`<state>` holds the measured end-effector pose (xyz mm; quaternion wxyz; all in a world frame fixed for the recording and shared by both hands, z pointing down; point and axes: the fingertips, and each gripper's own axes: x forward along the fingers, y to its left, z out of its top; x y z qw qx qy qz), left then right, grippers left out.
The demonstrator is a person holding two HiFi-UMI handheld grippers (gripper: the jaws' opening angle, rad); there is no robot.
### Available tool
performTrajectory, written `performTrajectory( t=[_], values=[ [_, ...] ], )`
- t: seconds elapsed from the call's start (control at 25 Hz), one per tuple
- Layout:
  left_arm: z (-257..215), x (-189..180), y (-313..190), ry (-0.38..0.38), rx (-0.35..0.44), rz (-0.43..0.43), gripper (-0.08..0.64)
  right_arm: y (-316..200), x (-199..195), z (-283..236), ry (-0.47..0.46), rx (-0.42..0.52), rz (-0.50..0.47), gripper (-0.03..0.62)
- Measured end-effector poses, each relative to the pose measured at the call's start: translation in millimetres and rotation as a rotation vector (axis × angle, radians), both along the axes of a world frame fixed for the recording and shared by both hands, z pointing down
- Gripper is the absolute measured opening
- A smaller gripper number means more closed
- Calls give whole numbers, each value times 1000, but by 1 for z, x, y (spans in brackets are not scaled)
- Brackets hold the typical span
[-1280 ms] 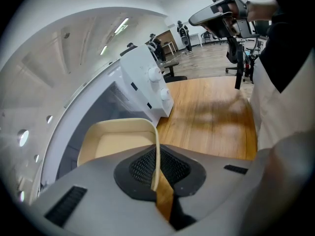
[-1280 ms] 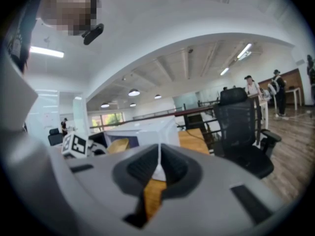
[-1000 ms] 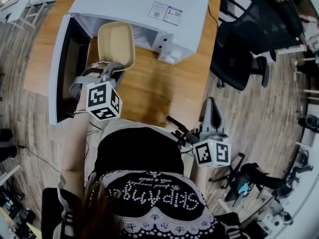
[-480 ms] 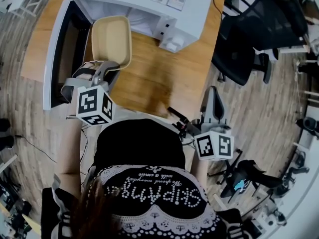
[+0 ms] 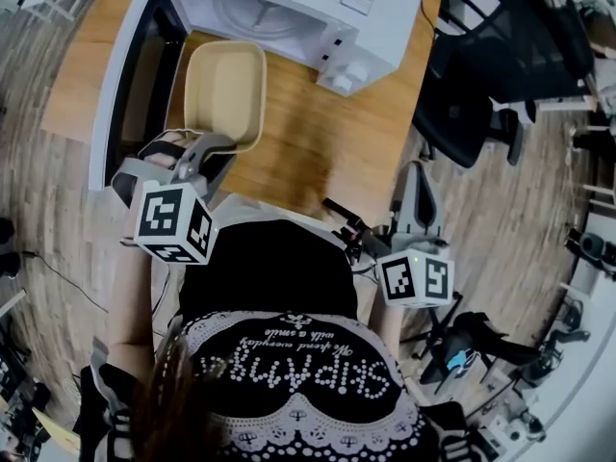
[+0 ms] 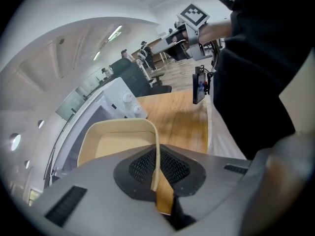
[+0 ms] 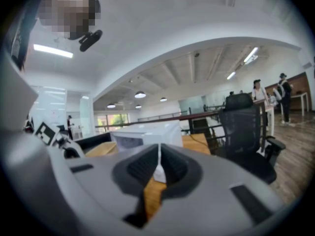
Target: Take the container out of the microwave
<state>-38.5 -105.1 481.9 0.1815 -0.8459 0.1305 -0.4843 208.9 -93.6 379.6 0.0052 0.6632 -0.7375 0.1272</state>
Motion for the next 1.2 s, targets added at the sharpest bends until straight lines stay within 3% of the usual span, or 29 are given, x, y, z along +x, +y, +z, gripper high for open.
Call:
performTrajectory(
  t=[0.56, 1.2],
  values=[
    [-24, -35, 66, -8, -123, 180, 40, 25, -44, -10, 6, -6, 10, 36],
    [-24, -55, 126, -13, -162, 263, 40, 69, -63, -13, 15, -19, 43, 36]
  ],
)
